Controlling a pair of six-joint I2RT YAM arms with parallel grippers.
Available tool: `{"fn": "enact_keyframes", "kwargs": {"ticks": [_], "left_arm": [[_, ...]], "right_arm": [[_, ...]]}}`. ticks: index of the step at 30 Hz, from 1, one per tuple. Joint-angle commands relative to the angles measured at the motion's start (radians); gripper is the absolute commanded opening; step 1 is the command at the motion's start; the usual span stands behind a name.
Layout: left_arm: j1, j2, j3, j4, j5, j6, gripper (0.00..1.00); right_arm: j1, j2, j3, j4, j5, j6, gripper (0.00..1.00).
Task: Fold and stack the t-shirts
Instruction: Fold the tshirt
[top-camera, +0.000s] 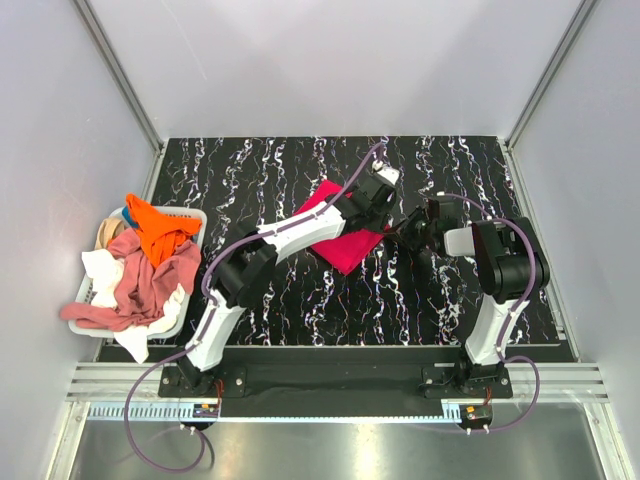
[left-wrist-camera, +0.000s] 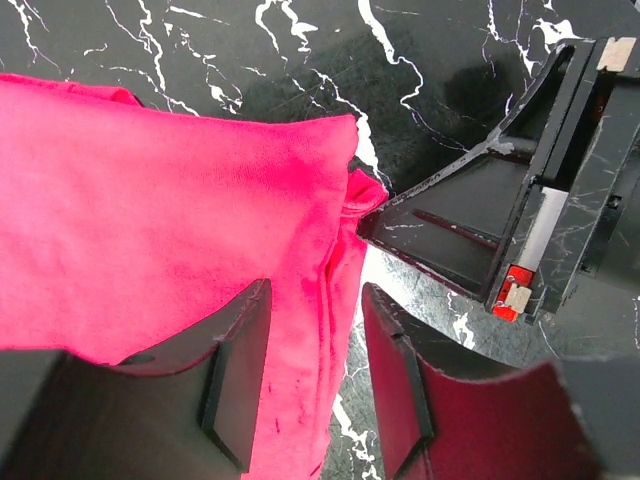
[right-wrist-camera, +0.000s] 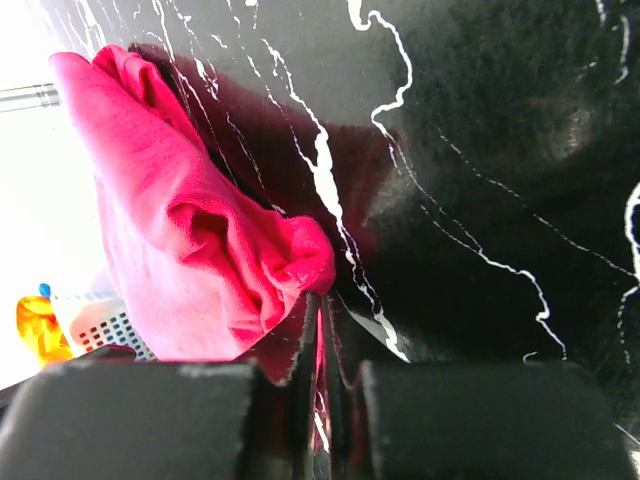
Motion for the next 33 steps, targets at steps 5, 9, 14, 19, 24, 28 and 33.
{"fn": "enact_keyframes", "kwargs": {"ticks": [5,9,14,19,24,28,33], "left_arm": [[-0.004,0.072,0.079,0.037,-0.012,0.048,0.46],[-0.004,0.117,0.134,0.037,-0.01,0.057,0.46],[-0.004,0.154,0.163,0.037,-0.053,0.06,0.45],[-0.003,0.181,0.188,0.037,-0.071,0.075,0.41],[-0.004,0.184,0.197,0.04,-0.07,0.078,0.19],[-0.004,0.189,0.201,0.041,-0.061,0.083,0.04],[-0.004,0.184,0.2,0.043,-0.045,0.078,0.26]], "right_arm": [[0.001,0.018,-0.009,0.0,0.039,-0.036,0.0],[0.001,0.024,-0.015,0.026,0.018,-0.023,0.0],[0.001,0.03,-0.023,0.046,0.007,-0.019,0.0],[0.001,0.032,-0.032,0.061,0.003,-0.016,0.0],[0.001,0.036,-0.034,0.073,-0.008,-0.01,0.0],[0.001,0.036,-0.035,0.083,-0.01,-0.002,0.0],[-0.001,0.035,-0.034,0.087,-0.014,0.0,0.0]]}}
